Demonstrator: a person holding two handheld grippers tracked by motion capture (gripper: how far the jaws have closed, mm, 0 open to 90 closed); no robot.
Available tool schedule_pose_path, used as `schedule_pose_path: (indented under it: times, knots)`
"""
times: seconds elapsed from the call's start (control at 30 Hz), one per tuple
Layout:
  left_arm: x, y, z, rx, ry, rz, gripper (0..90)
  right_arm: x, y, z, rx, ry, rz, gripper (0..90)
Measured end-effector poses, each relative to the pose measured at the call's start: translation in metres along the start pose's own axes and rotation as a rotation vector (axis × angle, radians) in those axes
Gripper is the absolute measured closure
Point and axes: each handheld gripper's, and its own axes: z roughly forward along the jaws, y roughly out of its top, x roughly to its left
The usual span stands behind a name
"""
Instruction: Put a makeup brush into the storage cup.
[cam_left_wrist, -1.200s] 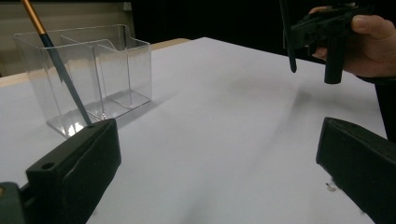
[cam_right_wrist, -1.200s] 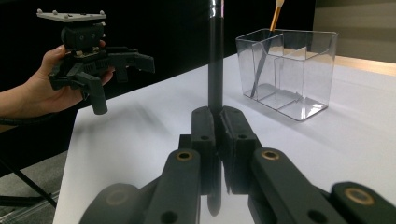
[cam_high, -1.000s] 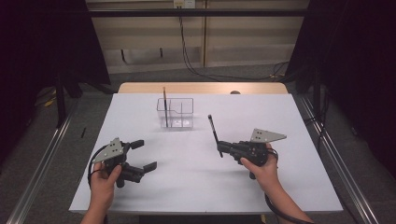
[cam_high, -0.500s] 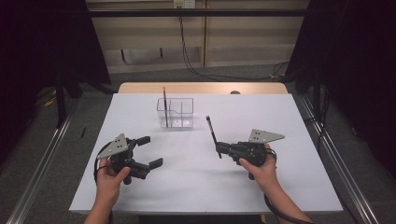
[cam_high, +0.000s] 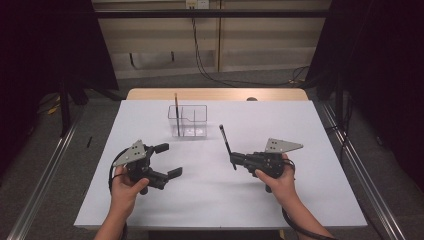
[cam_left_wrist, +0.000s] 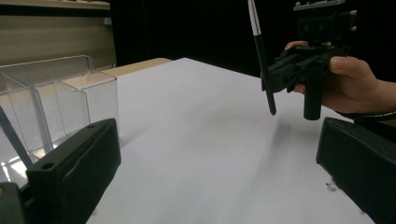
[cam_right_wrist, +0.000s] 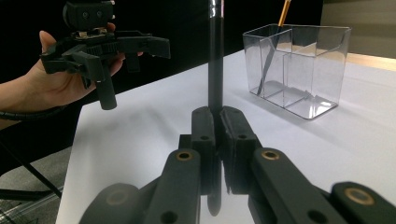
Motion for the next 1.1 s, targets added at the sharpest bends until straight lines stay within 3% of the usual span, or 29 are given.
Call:
schedule_pose_path:
  times: [0.83,1.1]
  knots:
    - [-0.008,0.011,0.033,0.017,-0.020,0.008,0.0,0.001,0.000,0.000,0.001,-0.004,0.002,85.1]
    - [-0.010,0.014,0.045,0.008,-0.029,-0.006,0.0,0.001,-0.001,0.002,0.002,-0.001,0.001,85.1]
